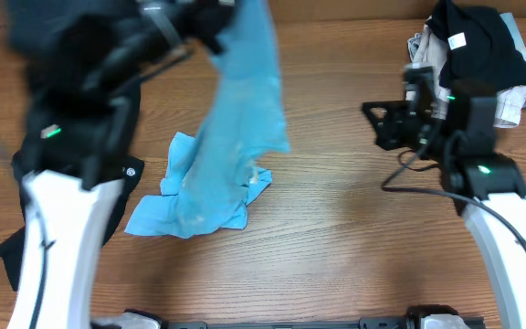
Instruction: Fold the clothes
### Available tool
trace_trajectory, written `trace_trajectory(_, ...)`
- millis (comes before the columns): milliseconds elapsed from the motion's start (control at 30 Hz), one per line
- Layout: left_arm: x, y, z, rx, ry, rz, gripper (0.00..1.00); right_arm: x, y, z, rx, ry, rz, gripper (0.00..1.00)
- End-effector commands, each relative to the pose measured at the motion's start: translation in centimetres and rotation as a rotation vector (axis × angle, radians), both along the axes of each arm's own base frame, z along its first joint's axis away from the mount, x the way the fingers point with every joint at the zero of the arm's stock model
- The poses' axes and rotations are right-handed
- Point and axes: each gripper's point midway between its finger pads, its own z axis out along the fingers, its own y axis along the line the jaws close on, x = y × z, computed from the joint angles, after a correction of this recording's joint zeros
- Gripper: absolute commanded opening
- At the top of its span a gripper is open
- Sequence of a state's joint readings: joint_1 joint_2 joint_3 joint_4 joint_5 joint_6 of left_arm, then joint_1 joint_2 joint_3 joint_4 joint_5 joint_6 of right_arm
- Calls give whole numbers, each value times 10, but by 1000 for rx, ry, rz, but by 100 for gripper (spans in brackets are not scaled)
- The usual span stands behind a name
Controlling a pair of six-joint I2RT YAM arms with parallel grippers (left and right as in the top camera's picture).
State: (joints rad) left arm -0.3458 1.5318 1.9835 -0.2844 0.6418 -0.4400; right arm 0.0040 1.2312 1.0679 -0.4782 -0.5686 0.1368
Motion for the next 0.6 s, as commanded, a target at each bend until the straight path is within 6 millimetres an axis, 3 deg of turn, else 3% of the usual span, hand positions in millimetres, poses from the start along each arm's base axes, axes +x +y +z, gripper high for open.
trace_trajectory(0, -13, -53, -17, 38, 9, -115, 4, -13, -26, 36, -13, -96, -73, 4)
trace_trajectory(133, -43, -90, -45, 133, 43, -220, 4, -27, -45, 52, -19, -132, -134, 4)
trace_trajectory(267, -64, -78, -81, 296, 126, -197, 4, -33, -48, 56, -20, -140, -145, 4)
trace_trajectory(400, -55, -25, -129, 489, 281, 18, 4, -30, -48, 51, -18, -121, -141, 4)
trace_trajectory(567, -28, 76, -183, 711, 498, 407, 4, -23, -44, 38, -11, -79, -124, 4)
